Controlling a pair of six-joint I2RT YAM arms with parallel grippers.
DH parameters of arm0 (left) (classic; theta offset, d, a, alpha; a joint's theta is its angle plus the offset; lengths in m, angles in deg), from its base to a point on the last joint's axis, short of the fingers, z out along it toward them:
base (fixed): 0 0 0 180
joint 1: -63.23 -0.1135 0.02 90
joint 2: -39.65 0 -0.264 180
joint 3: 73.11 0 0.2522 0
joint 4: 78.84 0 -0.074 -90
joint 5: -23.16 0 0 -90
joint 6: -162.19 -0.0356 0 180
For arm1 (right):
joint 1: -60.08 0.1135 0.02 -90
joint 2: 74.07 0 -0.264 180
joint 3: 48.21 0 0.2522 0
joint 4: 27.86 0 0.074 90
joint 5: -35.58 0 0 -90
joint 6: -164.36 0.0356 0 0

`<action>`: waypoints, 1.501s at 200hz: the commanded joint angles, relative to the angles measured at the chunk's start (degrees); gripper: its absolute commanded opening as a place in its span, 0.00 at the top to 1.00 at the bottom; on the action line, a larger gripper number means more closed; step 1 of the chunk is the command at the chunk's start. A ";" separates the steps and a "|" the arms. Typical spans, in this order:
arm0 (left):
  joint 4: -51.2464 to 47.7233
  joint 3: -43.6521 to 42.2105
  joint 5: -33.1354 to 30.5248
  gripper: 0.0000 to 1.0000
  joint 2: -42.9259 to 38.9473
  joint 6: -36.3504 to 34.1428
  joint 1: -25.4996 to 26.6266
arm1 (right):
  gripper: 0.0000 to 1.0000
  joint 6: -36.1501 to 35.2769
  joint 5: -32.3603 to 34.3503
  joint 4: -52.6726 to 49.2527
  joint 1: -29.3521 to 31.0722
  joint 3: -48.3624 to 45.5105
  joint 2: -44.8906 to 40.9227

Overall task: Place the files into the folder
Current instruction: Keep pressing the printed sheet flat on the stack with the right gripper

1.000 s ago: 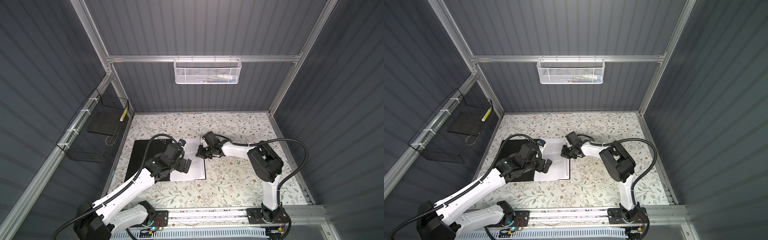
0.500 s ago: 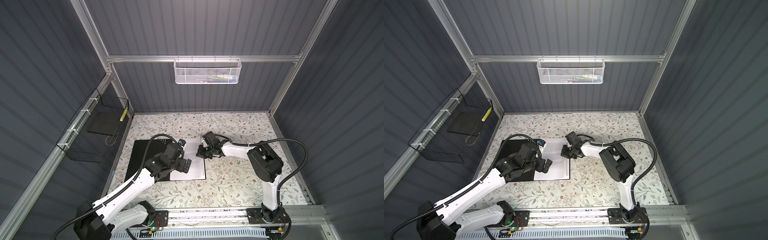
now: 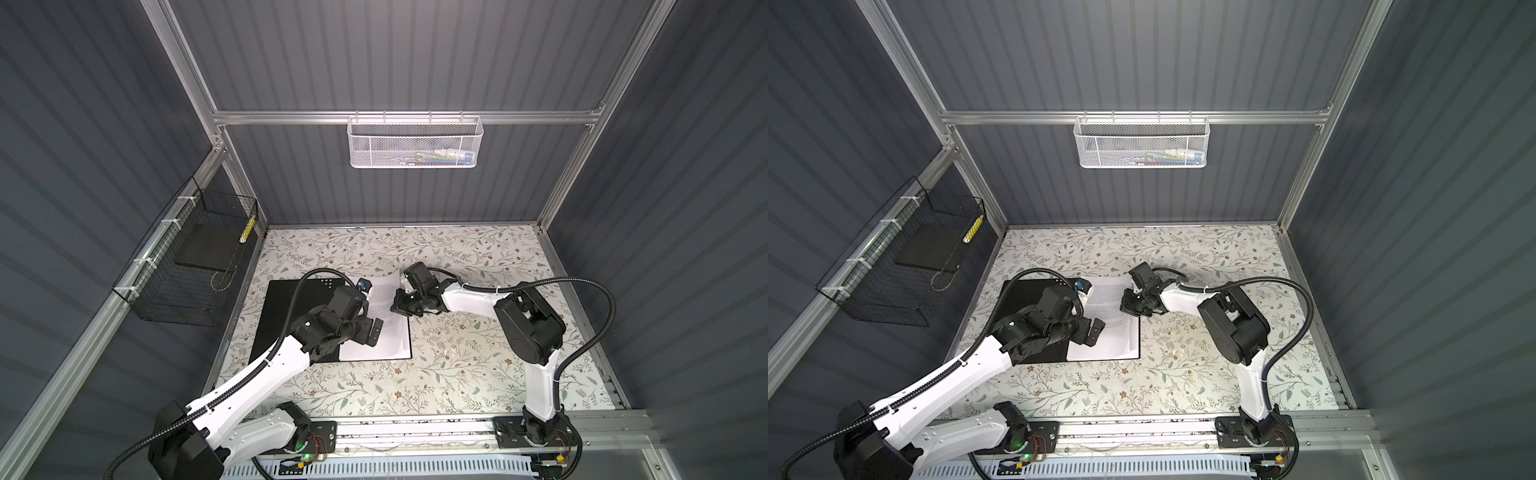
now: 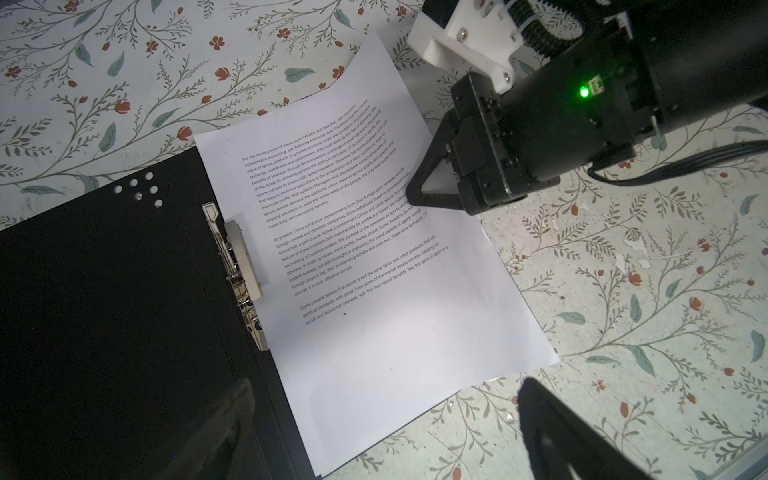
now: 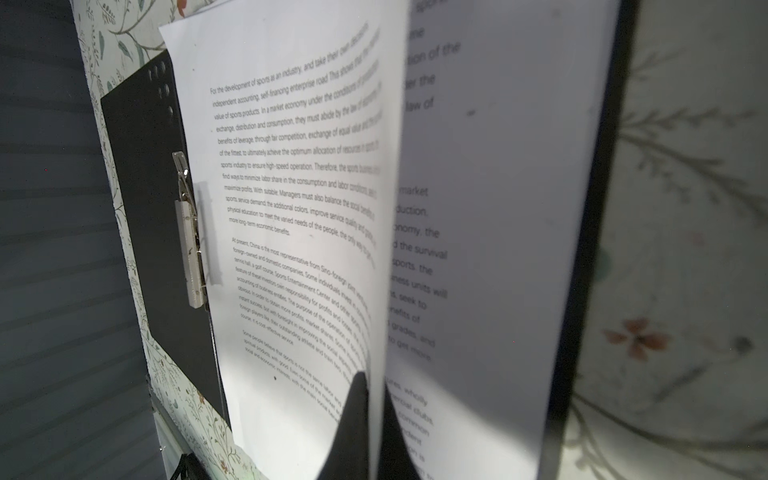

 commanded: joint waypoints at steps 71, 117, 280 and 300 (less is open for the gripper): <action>-0.90 2.00 1.41 0.00 0.41 0.72 -0.79 | 0.98 0.23 0.19 -0.79 0.48 1.50 1.48; -0.89 2.09 1.88 0.00 0.57 0.81 -1.06 | 0.88 0.05 0.15 -1.03 0.48 1.65 1.48; -1.23 2.12 1.49 0.00 0.90 1.16 -1.66 | 0.45 -2.04 5.68 -6.73 0.42 1.87 0.19; -2.32 2.50 0.14 0.00 1.47 1.90 -1.68 | 0.35 -3.17 4.58 -5.54 0.21 0.97 -1.05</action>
